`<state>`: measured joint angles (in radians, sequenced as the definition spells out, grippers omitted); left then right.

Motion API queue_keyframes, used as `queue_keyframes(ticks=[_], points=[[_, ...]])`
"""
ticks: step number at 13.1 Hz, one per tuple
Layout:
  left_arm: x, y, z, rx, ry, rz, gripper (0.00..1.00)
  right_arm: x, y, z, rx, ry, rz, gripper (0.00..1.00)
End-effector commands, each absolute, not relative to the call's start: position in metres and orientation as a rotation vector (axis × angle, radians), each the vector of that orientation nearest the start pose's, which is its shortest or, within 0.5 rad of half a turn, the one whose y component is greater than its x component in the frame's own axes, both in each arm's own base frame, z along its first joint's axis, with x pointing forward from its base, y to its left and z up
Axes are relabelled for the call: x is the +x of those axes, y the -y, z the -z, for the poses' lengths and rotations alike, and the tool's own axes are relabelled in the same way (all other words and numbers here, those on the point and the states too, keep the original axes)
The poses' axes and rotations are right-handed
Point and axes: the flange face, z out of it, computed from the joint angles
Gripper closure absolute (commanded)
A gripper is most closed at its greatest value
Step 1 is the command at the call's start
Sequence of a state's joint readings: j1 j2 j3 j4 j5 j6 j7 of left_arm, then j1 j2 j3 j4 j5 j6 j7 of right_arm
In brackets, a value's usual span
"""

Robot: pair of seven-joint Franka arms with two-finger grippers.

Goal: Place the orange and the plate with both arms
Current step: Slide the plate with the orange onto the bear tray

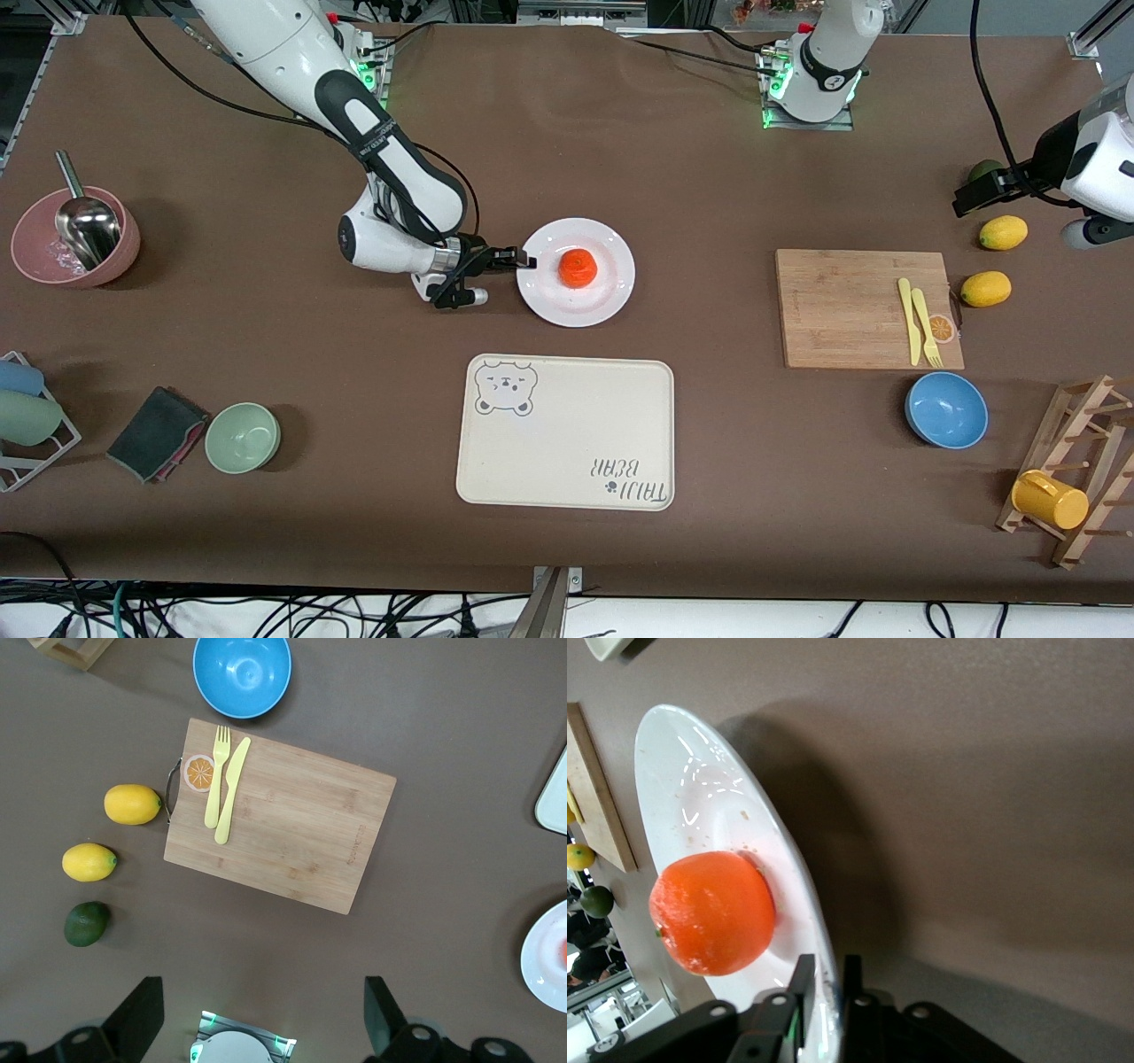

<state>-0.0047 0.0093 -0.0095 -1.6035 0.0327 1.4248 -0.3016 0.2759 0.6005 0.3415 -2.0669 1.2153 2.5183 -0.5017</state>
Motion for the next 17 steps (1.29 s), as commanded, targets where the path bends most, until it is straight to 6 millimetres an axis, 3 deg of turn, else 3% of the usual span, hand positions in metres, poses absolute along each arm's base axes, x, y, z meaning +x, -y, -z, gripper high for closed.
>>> queue_keyframes(ticks=[1, 3, 6, 7, 10, 13, 17], points=[[0.537, 0.005, -0.598, -3.049, 0.416, -0.293, 0.01, 0.476, -0.324, -0.138, -2.333, 0.049, -0.192, 1.0], [0.536, 0.005, -0.596, -3.047, 0.419, -0.304, 0.01, 0.495, -0.31, -0.145, -2.312, 0.027, -0.147, 1.0], [0.536, 0.005, -0.597, -3.044, 0.423, -0.313, 0.01, 0.54, -0.295, -0.174, -2.273, -0.053, -0.059, 1.0], [0.536, 0.006, -0.597, -3.044, 0.421, -0.313, 0.01, 0.558, -0.296, -0.188, -2.246, -0.094, -0.044, 1.0], [0.536, 0.007, -0.596, -3.044, 0.418, -0.315, 0.01, 0.613, -0.302, -0.206, -2.176, -0.251, -0.018, 1.0], [0.536, 0.01, -0.595, -3.045, 0.413, -0.315, 0.01, 0.66, -0.295, -0.196, -2.169, -0.305, 0.063, 1.0], [0.537, 0.01, -0.594, -3.045, 0.413, -0.318, 0.01, 0.705, -0.295, -0.168, -2.104, -0.395, 0.114, 1.0]])
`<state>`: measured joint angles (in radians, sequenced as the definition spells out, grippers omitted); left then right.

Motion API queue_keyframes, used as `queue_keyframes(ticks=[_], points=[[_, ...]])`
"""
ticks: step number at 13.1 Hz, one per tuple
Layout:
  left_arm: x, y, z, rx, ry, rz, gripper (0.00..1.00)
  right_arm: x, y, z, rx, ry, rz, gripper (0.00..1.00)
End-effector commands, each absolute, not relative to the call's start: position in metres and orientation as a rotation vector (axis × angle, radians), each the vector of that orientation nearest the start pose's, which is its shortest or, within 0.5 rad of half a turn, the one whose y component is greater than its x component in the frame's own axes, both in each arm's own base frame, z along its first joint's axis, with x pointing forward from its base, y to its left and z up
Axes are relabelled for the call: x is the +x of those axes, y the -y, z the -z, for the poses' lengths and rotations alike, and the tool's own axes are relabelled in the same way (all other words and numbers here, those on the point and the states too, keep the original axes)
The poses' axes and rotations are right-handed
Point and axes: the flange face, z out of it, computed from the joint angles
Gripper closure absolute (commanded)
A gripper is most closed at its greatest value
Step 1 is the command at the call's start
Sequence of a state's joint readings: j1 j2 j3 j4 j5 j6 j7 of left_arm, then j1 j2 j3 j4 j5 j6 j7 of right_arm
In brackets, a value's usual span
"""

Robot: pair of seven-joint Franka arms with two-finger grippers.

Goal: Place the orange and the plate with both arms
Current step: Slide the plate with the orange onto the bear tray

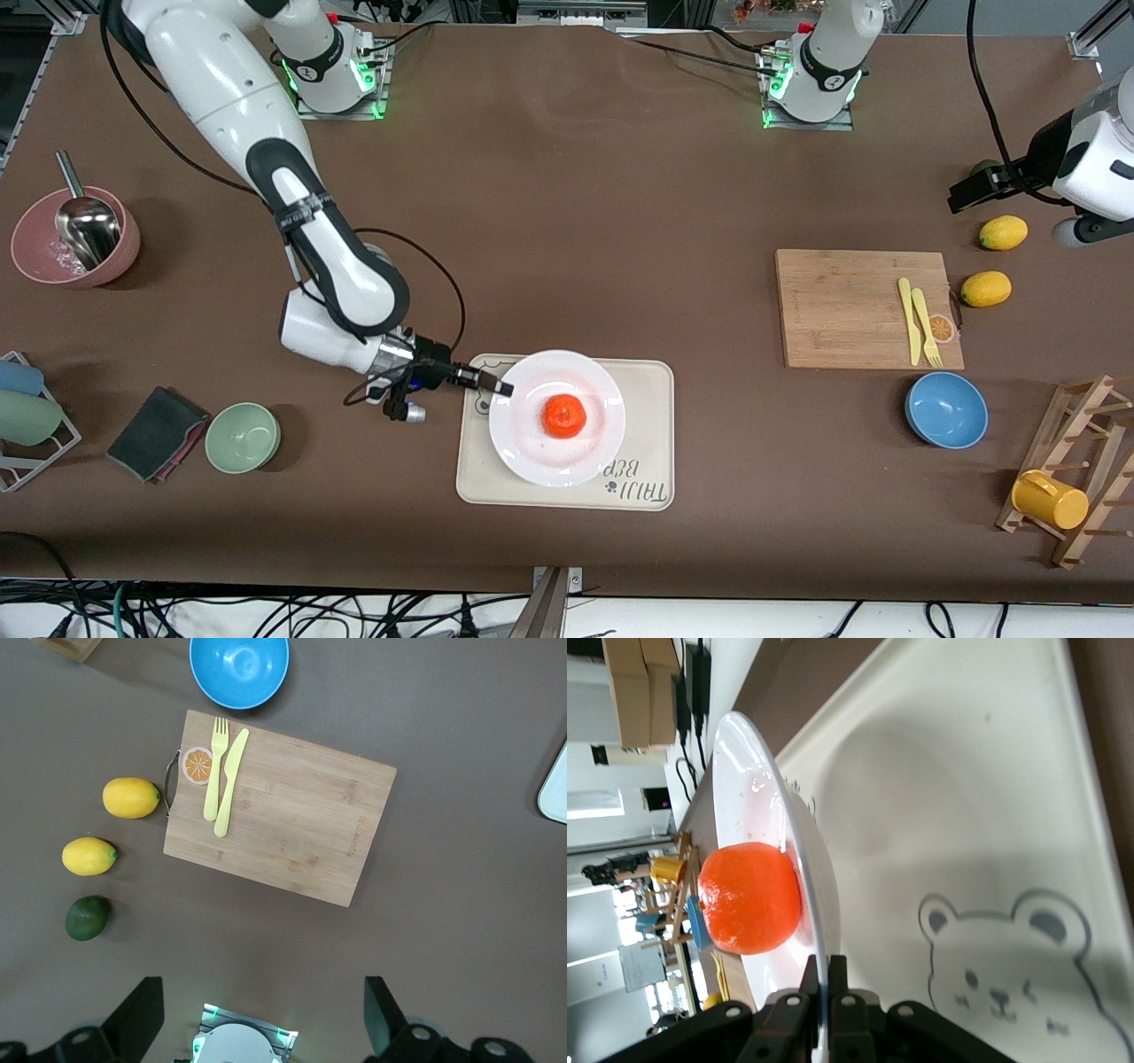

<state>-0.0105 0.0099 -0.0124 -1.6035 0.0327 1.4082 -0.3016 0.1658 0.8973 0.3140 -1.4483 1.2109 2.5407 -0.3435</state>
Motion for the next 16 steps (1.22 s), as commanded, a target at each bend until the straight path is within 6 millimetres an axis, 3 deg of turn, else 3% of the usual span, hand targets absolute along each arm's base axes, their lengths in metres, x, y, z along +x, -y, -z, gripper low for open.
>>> queue_keyframes(ticks=[1, 5, 6, 7, 11, 12, 14, 16], points=[[0.537, 0.011, -0.594, -3.045, 0.411, -0.318, 0.01, 0.707, -0.296, -0.161, -2.107, -0.405, 0.126, 1.0], [0.537, 0.011, -0.594, -3.045, 0.411, -0.318, 0.01, 0.69, -0.324, -0.141, -2.146, -0.401, 0.13, 1.0], [0.537, 0.011, -0.594, -3.045, 0.409, -0.318, 0.01, 0.692, -0.322, -0.142, -2.151, -0.397, 0.143, 0.9], [0.537, 0.011, -0.594, -3.045, 0.411, -0.318, 0.01, 0.697, -0.313, -0.145, -2.163, -0.387, 0.158, 0.01], [0.537, 0.01, -0.594, -3.045, 0.411, -0.318, 0.01, 0.706, -0.303, -0.16, -2.287, -0.16, 0.192, 0.0], [0.537, 0.011, -0.594, -3.045, 0.409, -0.318, 0.01, 0.712, -0.292, -0.162, -2.326, -0.094, 0.199, 0.0], [0.537, 0.011, -0.594, -3.046, 0.409, -0.315, 0.01, 0.721, -0.279, -0.186, -2.37, 0.042, 0.195, 0.0], [0.537, 0.011, -0.594, -3.045, 0.409, -0.318, 0.01, 0.731, -0.25, -0.224, -2.402, 0.172, 0.14, 0.0]])
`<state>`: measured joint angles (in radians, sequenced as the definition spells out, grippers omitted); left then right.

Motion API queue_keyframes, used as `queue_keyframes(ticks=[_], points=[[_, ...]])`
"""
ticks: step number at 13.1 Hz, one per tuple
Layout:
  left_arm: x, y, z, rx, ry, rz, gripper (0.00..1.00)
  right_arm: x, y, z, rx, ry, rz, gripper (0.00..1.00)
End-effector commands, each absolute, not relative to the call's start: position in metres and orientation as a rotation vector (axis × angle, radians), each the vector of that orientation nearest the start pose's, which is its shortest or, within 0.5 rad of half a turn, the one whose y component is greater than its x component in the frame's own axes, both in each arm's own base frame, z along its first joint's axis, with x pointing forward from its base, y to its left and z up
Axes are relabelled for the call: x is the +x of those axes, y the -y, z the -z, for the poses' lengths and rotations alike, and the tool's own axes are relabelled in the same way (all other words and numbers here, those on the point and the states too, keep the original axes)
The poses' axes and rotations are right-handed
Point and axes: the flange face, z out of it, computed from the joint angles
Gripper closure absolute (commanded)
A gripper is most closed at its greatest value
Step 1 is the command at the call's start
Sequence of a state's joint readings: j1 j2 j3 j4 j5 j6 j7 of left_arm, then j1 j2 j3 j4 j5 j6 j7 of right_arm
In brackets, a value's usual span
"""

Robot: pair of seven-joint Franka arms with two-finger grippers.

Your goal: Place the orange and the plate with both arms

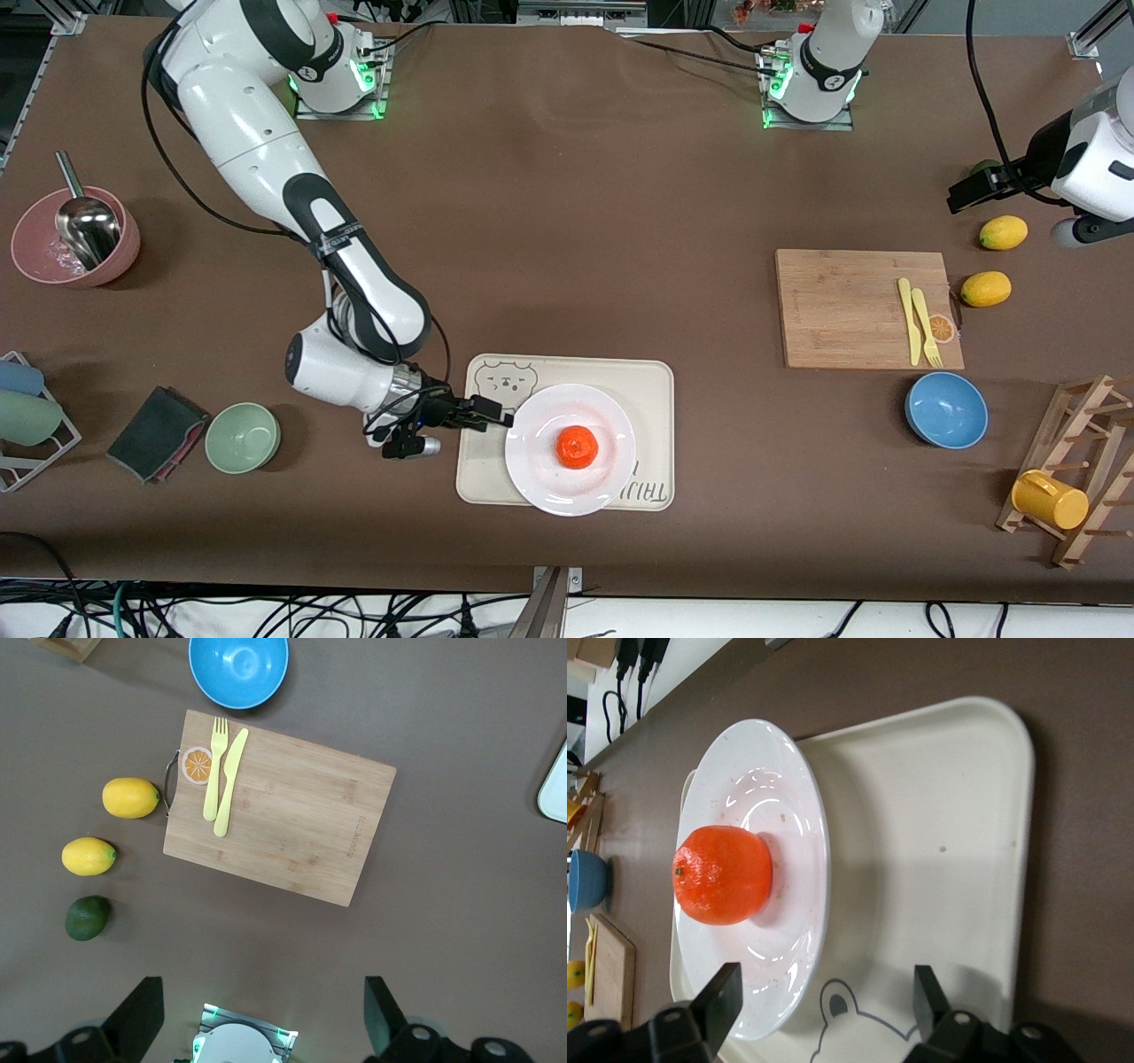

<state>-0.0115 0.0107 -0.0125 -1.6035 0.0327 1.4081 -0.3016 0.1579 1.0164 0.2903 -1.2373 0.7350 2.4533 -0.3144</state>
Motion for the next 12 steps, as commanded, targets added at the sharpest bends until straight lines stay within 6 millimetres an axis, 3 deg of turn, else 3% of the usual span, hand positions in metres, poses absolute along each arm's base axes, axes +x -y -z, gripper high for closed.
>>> queue_keyframes(ticks=[1, 3, 6, 8, 12], points=[[0.537, 0.011, -0.594, -3.045, 0.409, -0.318, 0.01, 0.731, -0.23, -0.24, -2.459, 0.283, 0.073, 0.0], [0.537, 0.011, -0.594, -3.045, 0.411, -0.318, 0.01, 0.726, -0.184, -0.27, -2.57, 0.421, -0.087, 0.0], [0.538, 0.012, -0.594, -3.046, 0.409, -0.315, 0.01, 0.711, -0.14, -0.324, -2.757, 0.583, -0.25, 0.0], [0.538, 0.012, -0.594, -3.046, 0.406, -0.315, 0.01, 0.692, -0.132, -0.36, -2.932, 0.538, -0.405, 0.0], [0.538, 0.012, -0.594, -3.046, 0.406, -0.315, 0.01, 0.661, -0.152, -0.415, -3.071, 0.434, -0.508, 0.0]])
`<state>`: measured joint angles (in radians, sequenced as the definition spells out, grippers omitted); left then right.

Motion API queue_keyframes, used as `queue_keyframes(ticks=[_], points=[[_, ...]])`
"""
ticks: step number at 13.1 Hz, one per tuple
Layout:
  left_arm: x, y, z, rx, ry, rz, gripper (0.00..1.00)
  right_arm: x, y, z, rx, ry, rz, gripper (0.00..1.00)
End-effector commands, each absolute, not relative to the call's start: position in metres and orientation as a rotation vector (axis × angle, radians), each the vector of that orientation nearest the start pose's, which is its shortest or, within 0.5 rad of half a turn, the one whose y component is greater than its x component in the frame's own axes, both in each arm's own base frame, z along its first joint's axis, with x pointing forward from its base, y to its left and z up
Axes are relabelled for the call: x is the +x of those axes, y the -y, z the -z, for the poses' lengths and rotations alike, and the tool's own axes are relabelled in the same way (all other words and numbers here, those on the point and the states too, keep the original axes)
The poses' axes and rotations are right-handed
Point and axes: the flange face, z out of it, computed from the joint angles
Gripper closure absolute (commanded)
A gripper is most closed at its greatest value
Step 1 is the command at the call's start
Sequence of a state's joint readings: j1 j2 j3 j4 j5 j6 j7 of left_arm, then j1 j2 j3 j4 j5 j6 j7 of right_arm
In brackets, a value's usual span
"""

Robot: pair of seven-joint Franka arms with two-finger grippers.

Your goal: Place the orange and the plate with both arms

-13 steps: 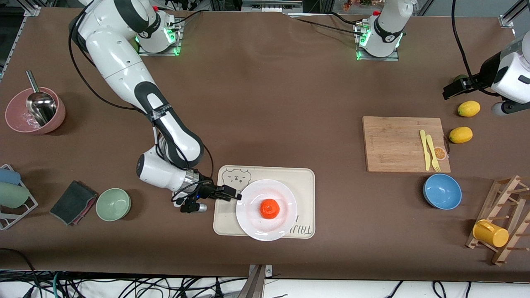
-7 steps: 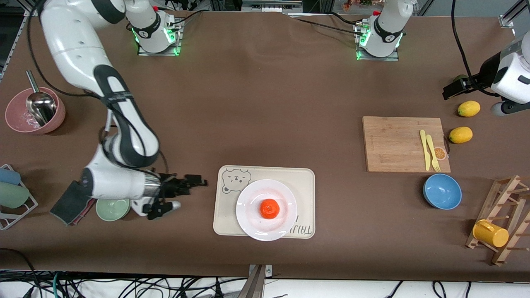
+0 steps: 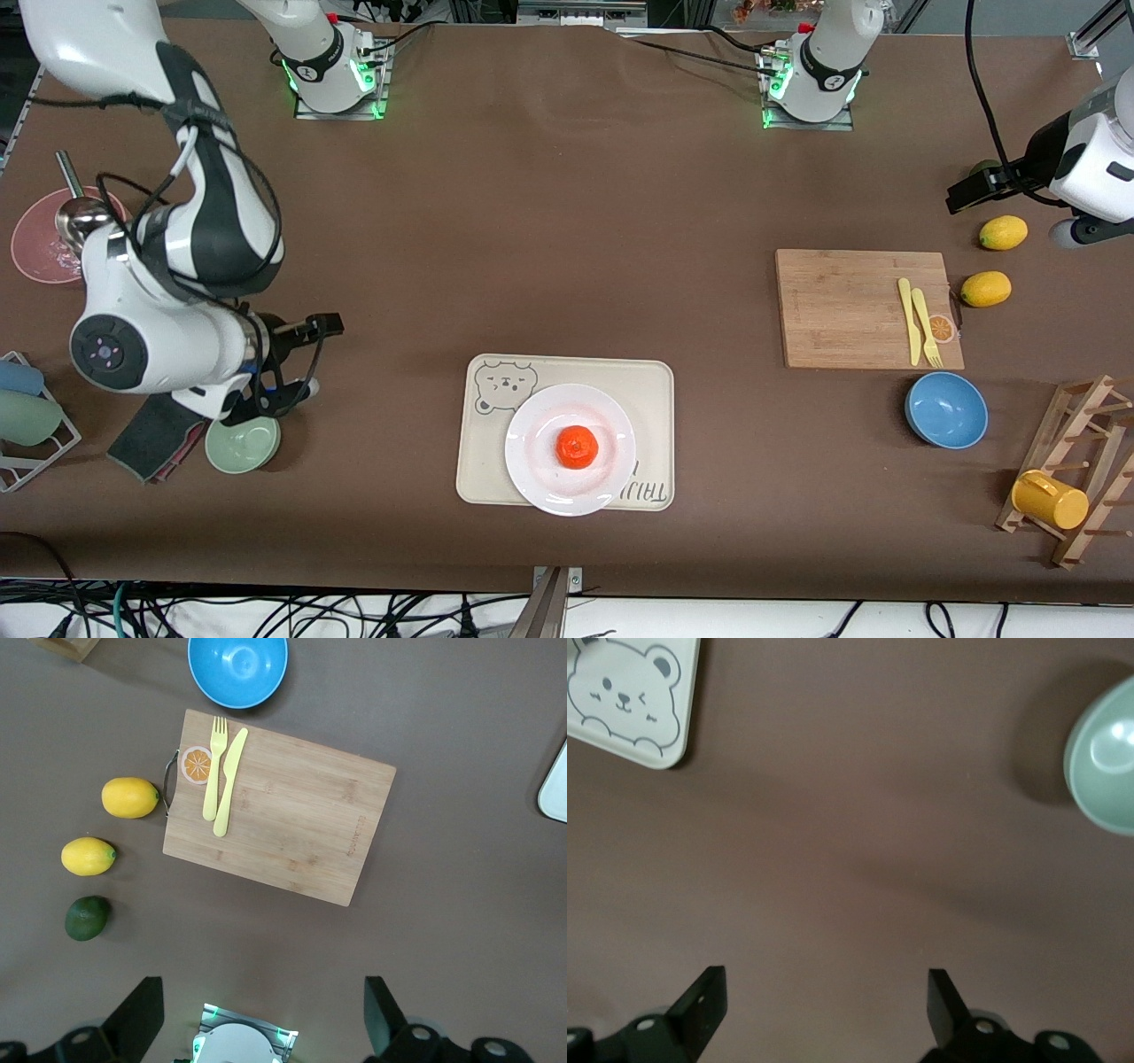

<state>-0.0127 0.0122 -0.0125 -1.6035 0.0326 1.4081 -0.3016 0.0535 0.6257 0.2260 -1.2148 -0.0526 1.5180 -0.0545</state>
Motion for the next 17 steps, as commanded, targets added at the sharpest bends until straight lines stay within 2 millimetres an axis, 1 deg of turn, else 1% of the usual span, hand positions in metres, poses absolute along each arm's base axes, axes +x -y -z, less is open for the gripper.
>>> queue_keyframes(ticks=[1, 2, 3, 4, 5, 6, 7, 8, 9, 10, 12, 13, 14, 15, 16, 17], points=[[0.538, 0.012, -0.594, -3.046, 0.406, -0.315, 0.01, 0.647, -0.154, -0.43, -3.089, 0.44, -0.486, 0.0], [0.538, 0.012, -0.594, -3.046, 0.406, -0.315, 0.01, 0.627, -0.156, -0.445, -3.111, 0.426, -0.454, 0.0], [0.538, 0.012, -0.594, -3.046, 0.404, -0.315, 0.01, 0.605, -0.146, -0.452, -3.147, 0.355, -0.438, 0.0], [0.538, 0.012, -0.594, -3.046, 0.404, -0.315, 0.01, 0.591, -0.123, -0.461, -3.174, 0.259, -0.411, 0.0], [0.538, 0.012, -0.593, -3.046, 0.402, -0.318, 0.01, 0.577, -0.113, -0.47, -3.184, 0.217, -0.383, 0.0], [0.538, 0.012, -0.593, -3.047, 0.402, -0.315, 0.01, 0.568, -0.099, -0.485, -3.192, 0.154, -0.333, 0.0], [0.538, 0.013, -0.593, -3.048, 0.402, -0.316, 0.01, 0.565, -0.09, -0.497, -3.194, 0.132, -0.31, 0.0], [0.538, 0.013, -0.593, -3.048, 0.399, -0.316, 0.01, 0.562, -0.077, -0.509, -3.196, 0.111, -0.294, 0.0], [0.539, 0.013, -0.592, -3.048, 0.399, -0.318, 0.01, 0.555, -0.062, -0.523, -3.197, 0.069, -0.295, 0.0], [0.539, 0.013, -0.592, -3.048, 0.399, -0.318, 0.01, 0.552, -0.043, -0.539, -3.183, 0.007, -0.254, 0.0], [0.539, 0.014, -0.592, -3.048, 0.397, -0.318, 0.01, 0.545, -0.024, -0.567, -3.152, -0.05, -0.195, 0.0], [0.54, 0.018, -0.59, -3.047, 0.387, -0.324, 0.01, 0.542, -0.005, -0.574, -3.142, -0.079, -0.19, 0.0], [0.54, 0.019, -0.59, -3.048, 0.385, -0.322, 0.01, 0.538, 0.001, -0.581, -3.142, -0.048, -0.181, 0.0], [0.54, 0.019, -0.59, -3.048, 0.385, -0.322, 0.01, 0.534, 0.008, -0.579, -3.139, -0.017, -0.219, 0.0], [0.54, 0.019, -0.589, -3.047, 0.385, -0.324, 0.01, 0.529, 0.008, -0.576, -3.135, -0.012, -0.262, 0.0], [0.54, 0.019, -0.589, -3.048, 0.385, -0.322, 0.01, 0.53, 0.012, -0.576, -3.134, -0.021, -0.253, 0.0]])
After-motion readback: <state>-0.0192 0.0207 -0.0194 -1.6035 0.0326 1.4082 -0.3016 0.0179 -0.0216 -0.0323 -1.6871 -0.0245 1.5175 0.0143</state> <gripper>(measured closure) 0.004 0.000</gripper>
